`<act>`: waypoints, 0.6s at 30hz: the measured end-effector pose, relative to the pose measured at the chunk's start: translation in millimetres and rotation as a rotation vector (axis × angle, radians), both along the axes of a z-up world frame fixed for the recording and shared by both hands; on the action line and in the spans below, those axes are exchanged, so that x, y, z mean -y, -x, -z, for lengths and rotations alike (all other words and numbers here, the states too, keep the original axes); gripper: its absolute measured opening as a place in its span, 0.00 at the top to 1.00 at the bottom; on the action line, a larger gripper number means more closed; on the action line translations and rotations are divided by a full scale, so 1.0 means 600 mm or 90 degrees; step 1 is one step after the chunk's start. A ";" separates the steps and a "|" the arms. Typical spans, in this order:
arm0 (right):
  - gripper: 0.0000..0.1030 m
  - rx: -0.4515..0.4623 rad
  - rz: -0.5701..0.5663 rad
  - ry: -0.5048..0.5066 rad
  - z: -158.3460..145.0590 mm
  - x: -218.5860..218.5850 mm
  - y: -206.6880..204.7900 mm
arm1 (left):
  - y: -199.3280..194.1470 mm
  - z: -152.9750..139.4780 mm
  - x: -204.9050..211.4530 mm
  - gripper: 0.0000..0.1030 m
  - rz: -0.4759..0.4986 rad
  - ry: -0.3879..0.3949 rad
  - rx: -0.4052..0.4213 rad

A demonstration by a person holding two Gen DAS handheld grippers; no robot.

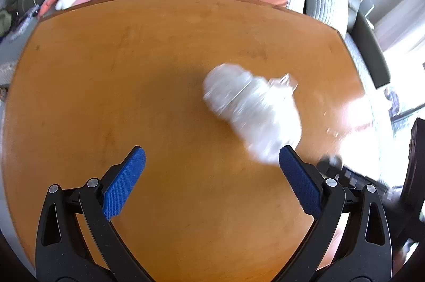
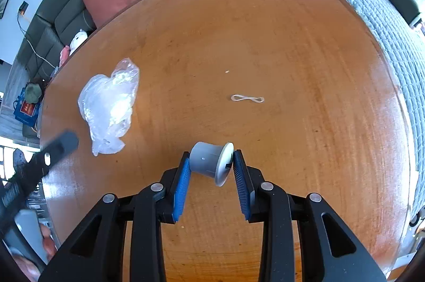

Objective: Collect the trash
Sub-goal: 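Grasp the white cup with the right tool while the left tool grasps the clear plastic bag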

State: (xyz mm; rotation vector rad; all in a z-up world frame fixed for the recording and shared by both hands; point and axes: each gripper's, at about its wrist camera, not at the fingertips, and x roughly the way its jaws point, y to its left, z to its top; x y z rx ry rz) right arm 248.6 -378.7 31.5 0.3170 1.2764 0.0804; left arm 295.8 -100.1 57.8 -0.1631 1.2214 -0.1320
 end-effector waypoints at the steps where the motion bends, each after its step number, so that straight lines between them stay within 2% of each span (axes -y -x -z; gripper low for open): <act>1: 0.67 0.001 0.001 0.000 -0.001 0.007 0.004 | -0.010 0.001 0.004 0.06 -0.003 0.004 -0.002; 5: 0.67 0.006 0.007 -0.003 0.002 0.007 0.007 | -0.045 0.017 0.021 0.06 -0.018 0.013 -0.026; 11: 0.67 0.010 0.007 -0.001 0.002 -0.004 0.003 | -0.077 0.041 0.038 0.06 -0.024 -0.013 -0.040; 16: 0.67 0.005 0.011 0.004 0.003 -0.015 0.005 | -0.086 0.051 0.075 0.06 0.036 -0.095 -0.016; 17: 0.67 0.004 0.011 0.005 0.003 -0.016 0.006 | -0.084 0.051 0.076 0.13 0.047 -0.096 -0.011; 18: 0.67 0.003 0.012 0.006 0.003 -0.017 0.008 | -0.081 0.050 0.078 0.31 0.066 -0.087 -0.005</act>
